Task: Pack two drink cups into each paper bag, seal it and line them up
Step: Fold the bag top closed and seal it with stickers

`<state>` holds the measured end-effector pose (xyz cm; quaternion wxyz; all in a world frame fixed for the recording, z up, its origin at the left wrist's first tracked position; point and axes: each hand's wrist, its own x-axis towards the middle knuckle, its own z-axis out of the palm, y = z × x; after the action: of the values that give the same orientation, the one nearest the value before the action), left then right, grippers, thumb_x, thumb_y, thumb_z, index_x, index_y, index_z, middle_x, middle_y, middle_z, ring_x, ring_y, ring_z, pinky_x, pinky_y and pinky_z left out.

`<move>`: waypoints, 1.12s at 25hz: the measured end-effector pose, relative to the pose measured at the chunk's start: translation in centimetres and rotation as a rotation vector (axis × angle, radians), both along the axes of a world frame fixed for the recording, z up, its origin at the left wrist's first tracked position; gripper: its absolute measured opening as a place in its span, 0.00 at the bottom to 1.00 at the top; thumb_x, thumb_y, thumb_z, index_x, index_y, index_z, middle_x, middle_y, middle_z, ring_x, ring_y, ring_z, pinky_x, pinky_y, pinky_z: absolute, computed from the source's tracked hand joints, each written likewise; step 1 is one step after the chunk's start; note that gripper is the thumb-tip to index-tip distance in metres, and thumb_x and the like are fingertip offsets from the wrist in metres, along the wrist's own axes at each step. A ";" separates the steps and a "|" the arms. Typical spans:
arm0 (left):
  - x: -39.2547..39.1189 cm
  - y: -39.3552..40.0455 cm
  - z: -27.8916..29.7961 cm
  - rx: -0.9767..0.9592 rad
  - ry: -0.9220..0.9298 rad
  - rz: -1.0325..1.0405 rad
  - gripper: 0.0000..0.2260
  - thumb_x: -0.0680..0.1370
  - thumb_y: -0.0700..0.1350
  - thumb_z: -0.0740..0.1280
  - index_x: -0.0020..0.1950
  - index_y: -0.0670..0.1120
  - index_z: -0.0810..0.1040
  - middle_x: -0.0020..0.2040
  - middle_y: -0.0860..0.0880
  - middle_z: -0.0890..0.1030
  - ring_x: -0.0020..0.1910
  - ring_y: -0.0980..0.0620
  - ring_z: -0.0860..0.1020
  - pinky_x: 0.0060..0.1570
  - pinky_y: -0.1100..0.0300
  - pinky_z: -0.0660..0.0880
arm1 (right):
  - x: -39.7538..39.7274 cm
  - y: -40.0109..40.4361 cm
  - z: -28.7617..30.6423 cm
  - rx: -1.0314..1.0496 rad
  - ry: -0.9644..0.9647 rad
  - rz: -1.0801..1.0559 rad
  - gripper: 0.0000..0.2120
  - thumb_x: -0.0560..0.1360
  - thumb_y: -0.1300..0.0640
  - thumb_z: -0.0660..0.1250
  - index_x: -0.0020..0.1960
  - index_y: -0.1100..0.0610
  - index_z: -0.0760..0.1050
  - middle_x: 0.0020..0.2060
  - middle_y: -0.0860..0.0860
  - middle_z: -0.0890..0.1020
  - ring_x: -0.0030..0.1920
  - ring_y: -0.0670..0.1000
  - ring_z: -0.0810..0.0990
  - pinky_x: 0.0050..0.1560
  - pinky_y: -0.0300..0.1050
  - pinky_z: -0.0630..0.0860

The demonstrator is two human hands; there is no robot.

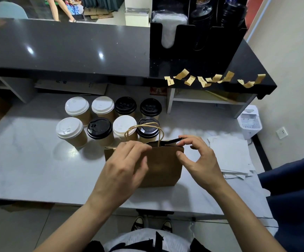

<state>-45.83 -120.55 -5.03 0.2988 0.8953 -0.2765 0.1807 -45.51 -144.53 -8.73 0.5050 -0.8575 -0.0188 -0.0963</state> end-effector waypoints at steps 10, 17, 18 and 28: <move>3.3 -3.3 -0.3 0.140 0.240 0.036 0.26 0.76 0.47 0.73 0.73 0.45 0.72 0.65 0.47 0.79 0.68 0.48 0.74 0.70 0.59 0.65 | 0.4 -0.4 -0.1 0.054 -0.069 -0.016 0.11 0.73 0.61 0.78 0.48 0.47 0.80 0.52 0.42 0.84 0.59 0.47 0.81 0.54 0.40 0.74; 4.5 -3.9 0.1 0.048 0.378 0.120 0.13 0.76 0.52 0.73 0.60 0.57 0.80 0.52 0.58 0.80 0.55 0.54 0.76 0.60 0.56 0.73 | 1.1 0.1 -0.5 0.130 -0.123 0.010 0.13 0.71 0.63 0.79 0.44 0.46 0.82 0.48 0.44 0.85 0.55 0.50 0.82 0.53 0.32 0.72; 4.4 -3.9 0.1 0.034 0.363 0.125 0.10 0.76 0.51 0.73 0.56 0.56 0.82 0.51 0.58 0.81 0.55 0.55 0.76 0.60 0.57 0.72 | 1.2 0.1 -0.6 0.132 -0.117 0.013 0.13 0.71 0.62 0.79 0.45 0.46 0.82 0.48 0.44 0.85 0.55 0.50 0.82 0.52 0.34 0.72; 4.6 -2.1 -0.3 -0.033 0.344 0.220 0.04 0.74 0.49 0.75 0.48 0.54 0.87 0.46 0.60 0.84 0.51 0.58 0.79 0.59 0.59 0.74 | 7.5 1.7 2.2 0.381 0.160 -0.136 0.14 0.75 0.39 0.69 0.50 0.49 0.79 0.43 0.48 0.86 0.47 0.50 0.85 0.44 0.37 0.79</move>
<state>-41.24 -122.62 -5.30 0.3348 0.9328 -0.1190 0.0610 -38.04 -142.87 -6.53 0.6502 -0.7508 0.0975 -0.0636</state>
